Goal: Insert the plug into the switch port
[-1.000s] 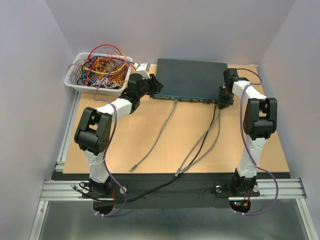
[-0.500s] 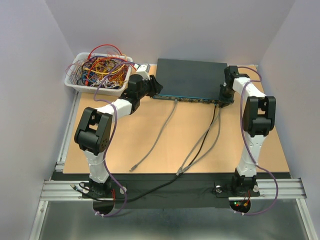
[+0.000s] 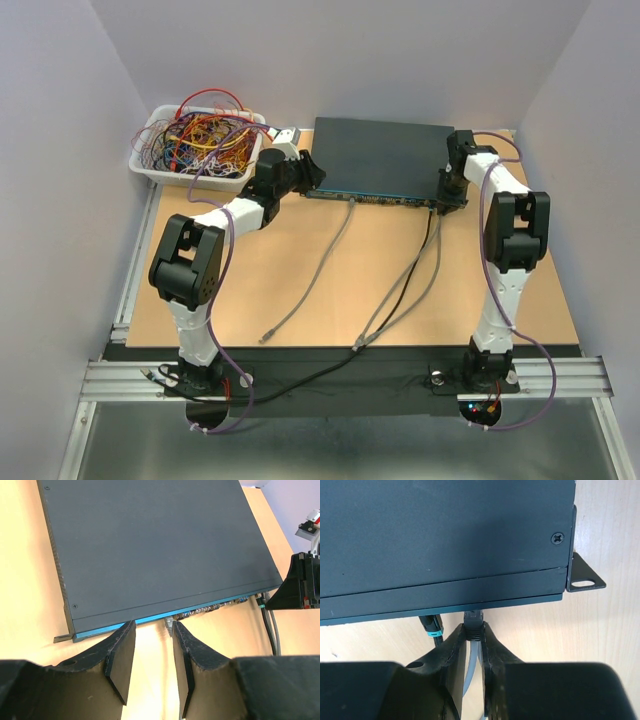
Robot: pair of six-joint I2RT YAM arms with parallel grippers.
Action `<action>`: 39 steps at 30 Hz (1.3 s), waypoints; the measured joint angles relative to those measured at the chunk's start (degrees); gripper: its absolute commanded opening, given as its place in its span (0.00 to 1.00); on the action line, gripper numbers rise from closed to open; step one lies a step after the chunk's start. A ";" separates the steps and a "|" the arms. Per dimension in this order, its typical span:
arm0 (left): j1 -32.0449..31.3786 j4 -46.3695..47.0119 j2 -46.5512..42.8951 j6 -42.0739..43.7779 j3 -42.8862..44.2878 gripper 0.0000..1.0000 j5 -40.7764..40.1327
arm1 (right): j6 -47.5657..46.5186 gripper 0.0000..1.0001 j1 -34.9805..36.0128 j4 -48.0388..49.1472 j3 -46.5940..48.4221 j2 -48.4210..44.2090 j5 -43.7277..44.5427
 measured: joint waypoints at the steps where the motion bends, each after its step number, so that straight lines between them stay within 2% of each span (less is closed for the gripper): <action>1: 0.00 0.02 0.00 0.00 0.00 0.46 -0.02 | 0.00 0.01 0.15 0.00 0.00 0.00 -0.07; 18: 0.00 0.00 0.00 0.02 0.00 0.46 -0.04 | -0.11 0.00 1.62 -0.48 0.66 0.00 2.05; 39: 0.02 -0.04 0.00 0.22 0.00 0.46 -0.68 | -0.13 0.00 0.00 -1.20 1.84 -0.48 1.81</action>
